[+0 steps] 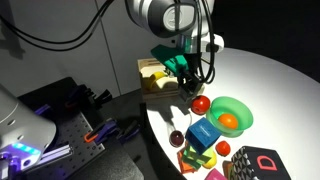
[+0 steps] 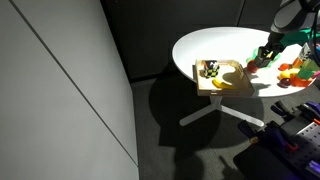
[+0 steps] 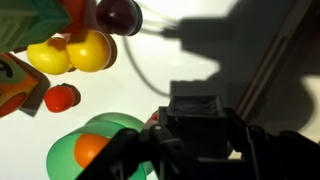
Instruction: Put the grey, blue and yellow blocks in the box.
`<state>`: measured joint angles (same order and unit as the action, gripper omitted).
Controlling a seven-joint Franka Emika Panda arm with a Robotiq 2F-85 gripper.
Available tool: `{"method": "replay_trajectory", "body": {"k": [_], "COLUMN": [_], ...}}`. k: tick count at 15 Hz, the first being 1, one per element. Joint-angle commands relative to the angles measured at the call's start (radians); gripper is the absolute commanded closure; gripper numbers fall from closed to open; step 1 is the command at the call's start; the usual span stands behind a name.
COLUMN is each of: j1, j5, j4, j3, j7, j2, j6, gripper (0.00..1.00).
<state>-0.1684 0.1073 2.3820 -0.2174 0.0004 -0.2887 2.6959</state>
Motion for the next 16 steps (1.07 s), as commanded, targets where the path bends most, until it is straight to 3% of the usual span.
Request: {"method": "replay_trajectory", "body": {"k": [1,16], "j1": [0.032,0.153], "j5": [0.002,0.035], "j4": [-0.011,-0.066], "j3": [0.018,0.055], "j7": [0.028,0.133], "j2": [0.040,-0.016], "j6": [-0.050,-0.033], "gripper": [0.68,0.68]}}
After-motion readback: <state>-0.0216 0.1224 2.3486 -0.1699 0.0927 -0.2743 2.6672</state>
